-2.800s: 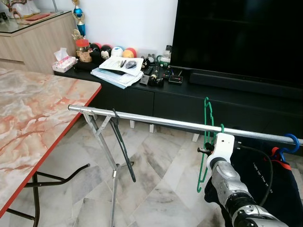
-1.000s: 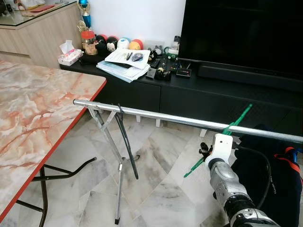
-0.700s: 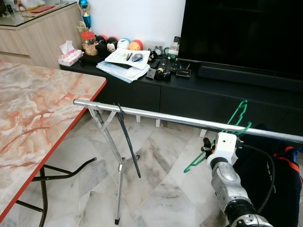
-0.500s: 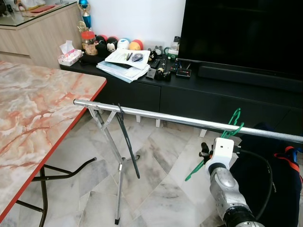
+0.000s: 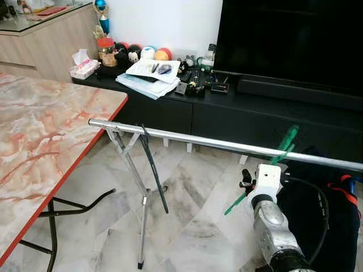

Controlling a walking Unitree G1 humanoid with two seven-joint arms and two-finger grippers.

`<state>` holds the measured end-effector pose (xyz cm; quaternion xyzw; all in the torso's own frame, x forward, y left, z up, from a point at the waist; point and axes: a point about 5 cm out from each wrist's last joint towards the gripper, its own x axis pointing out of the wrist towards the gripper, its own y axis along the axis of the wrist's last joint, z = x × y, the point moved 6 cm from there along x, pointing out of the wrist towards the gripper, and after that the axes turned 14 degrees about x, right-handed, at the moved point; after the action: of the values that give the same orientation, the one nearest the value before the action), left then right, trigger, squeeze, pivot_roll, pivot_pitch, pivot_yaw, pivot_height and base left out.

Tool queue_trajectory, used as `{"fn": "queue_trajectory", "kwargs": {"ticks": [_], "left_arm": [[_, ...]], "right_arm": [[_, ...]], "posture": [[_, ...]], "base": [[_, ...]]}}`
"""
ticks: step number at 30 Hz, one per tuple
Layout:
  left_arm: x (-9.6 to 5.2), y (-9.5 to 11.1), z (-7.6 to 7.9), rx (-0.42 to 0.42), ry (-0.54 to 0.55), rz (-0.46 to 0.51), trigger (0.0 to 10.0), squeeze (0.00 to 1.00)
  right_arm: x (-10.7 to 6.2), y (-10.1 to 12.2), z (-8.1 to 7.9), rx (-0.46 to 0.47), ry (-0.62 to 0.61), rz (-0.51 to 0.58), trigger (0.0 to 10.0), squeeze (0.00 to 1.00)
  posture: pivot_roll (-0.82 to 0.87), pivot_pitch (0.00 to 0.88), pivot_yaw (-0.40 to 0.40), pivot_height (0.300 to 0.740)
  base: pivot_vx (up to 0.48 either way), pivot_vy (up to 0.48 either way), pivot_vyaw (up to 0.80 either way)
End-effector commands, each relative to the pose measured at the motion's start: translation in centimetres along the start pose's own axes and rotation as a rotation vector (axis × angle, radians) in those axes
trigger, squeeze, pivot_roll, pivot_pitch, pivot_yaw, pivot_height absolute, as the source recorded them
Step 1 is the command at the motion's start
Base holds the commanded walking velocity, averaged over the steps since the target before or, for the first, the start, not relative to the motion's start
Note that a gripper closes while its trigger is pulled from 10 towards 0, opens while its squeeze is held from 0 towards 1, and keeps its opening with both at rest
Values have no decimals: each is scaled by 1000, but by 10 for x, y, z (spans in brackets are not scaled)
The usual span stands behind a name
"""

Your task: Hang hanger

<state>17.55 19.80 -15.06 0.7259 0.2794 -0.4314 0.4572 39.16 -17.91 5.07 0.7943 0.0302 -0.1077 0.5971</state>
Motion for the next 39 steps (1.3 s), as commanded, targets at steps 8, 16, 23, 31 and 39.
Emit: {"fn": "queue_trajectory", "kwargs": {"ticks": [8,16,23,31,39], "left_arm": [[0,-1,38,10,-126,-4,10000,0],[0,-1,38,11,-127,-4,10000,0],[0,0,38,14,-129,-2,10000,0],[0,0,38,17,-132,-2,10000,0],[0,2,38,23,-132,3,10000,0]], "right_arm": [[-16,-13,1,-15,5,-3,10000,1000],[-22,-14,9,-25,-24,4,10000,1000],[-35,-6,16,-38,-52,82,10000,1000],[-46,-18,20,-56,-57,48,10000,1000],[-46,-39,24,-108,-51,-70,10000,1000]], "posture": [[-5,91,-15,740],[-8,94,-15,740],[-10,93,-17,740],[-13,89,-16,740],[-13,75,-16,740]], "base": [[0,0,0],[0,0,0],[0,0,0],[0,0,0],[0,0,0]]}}
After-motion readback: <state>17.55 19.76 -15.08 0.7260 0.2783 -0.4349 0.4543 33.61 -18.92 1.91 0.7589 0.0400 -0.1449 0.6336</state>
